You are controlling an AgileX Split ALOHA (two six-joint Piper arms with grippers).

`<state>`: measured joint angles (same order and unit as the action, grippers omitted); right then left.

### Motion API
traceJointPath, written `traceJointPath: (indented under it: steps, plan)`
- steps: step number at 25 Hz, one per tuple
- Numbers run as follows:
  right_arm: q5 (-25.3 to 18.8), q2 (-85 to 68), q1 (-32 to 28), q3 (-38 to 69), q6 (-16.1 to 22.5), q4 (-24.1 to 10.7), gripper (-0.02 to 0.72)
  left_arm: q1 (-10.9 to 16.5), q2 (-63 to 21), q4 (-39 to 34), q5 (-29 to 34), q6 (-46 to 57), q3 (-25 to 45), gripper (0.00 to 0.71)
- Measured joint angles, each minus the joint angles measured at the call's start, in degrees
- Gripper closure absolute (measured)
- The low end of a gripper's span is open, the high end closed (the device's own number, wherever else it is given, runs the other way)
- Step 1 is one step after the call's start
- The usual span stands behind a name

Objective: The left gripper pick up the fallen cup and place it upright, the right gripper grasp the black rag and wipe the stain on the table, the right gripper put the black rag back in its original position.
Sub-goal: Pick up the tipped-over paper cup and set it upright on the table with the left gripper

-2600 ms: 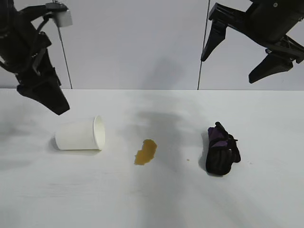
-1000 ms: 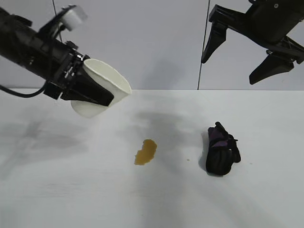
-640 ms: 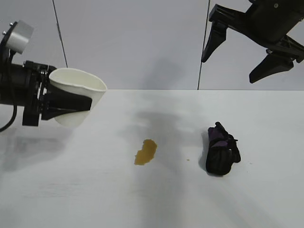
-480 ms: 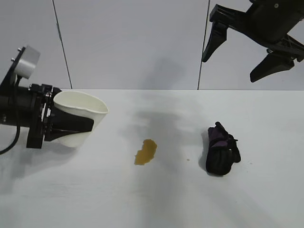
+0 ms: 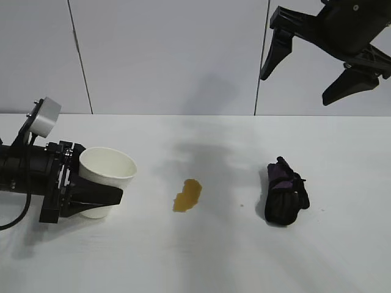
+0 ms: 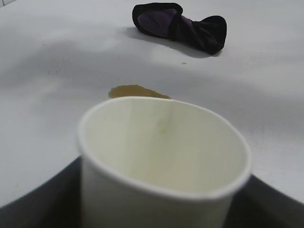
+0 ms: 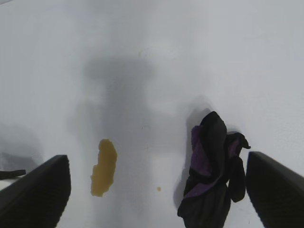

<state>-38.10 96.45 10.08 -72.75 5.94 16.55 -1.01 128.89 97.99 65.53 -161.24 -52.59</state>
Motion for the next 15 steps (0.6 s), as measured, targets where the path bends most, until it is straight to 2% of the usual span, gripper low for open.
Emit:
traceJointPath:
  steps: [3, 6, 9, 10, 12, 14, 15]
  plan:
    - [0.00, 0.00, 0.00, 0.00, 0.00, -0.06, 0.009, 0.00, -0.65, 0.00, -0.21, 4.99, 0.00, 0.038]
    - [0.00, 0.00, 0.00, 0.00, 0.00, -0.51, 0.009, 0.00, -3.92, 0.00, -0.32, 14.44, 0.00, 0.023]
    - [0.00, 0.00, 0.00, 0.00, 0.00, -0.71, 0.009, -0.17, -10.63, -0.23, -1.95, 23.83, 0.00, 0.019]
    - [0.00, 0.00, 0.00, 0.00, 0.00, -0.76, 0.009, -0.43, -13.66, -0.82, -4.10, 27.48, 0.00, 0.018]
    - [0.00, 0.00, 0.00, 0.00, 0.00, -0.89, 0.009, -1.20, -20.03, -3.03, -11.77, 41.14, 0.07, 0.017]
    - [0.00, 0.00, 0.00, 0.00, 0.00, -0.89, 0.009, -2.63, -25.31, -8.51, -22.20, 60.47, -0.32, 0.017]
    - [0.00, 0.00, 0.00, 0.00, 0.00, -0.89, 0.009, -3.30, -27.64, -12.48, -25.02, 69.30, -0.91, 0.017]
